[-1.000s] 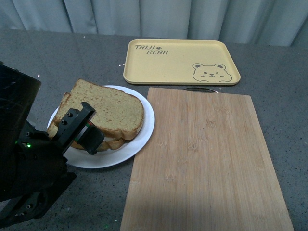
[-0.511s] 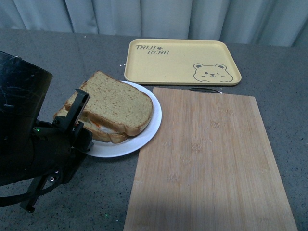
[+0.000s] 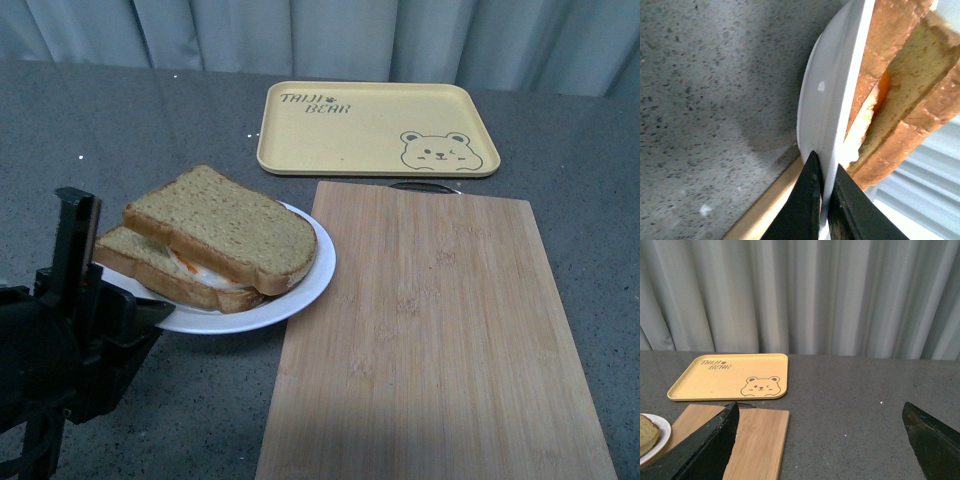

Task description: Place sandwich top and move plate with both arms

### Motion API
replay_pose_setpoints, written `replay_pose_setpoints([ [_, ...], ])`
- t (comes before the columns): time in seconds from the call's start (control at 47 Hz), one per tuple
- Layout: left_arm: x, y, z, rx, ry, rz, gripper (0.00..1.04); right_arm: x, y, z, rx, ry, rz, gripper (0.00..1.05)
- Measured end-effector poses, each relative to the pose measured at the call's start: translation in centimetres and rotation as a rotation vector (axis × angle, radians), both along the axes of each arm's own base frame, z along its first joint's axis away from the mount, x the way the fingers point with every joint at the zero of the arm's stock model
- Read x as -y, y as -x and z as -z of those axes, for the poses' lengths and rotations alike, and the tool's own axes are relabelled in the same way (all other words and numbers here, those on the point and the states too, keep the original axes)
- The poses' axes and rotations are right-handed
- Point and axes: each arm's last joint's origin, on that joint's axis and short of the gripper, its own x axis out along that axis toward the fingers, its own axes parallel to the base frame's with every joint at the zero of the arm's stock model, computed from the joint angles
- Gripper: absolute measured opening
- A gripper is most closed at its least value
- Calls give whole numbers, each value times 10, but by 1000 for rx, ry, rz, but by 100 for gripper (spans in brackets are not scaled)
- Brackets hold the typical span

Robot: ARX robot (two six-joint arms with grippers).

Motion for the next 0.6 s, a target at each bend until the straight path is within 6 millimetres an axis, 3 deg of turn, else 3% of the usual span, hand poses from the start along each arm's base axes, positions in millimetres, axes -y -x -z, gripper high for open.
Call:
replay_pose_setpoints([
  [0.213,1,-9,-14,148,85,-29,4,0,0,0,0,0,0,95],
  [0.404,14,-41,-27,231,113,-39,4,0,0,0,0,0,0,95],
  [0.596,53,-92,-23,217,80,-20,4,0,0,0,0,0,0,95],
])
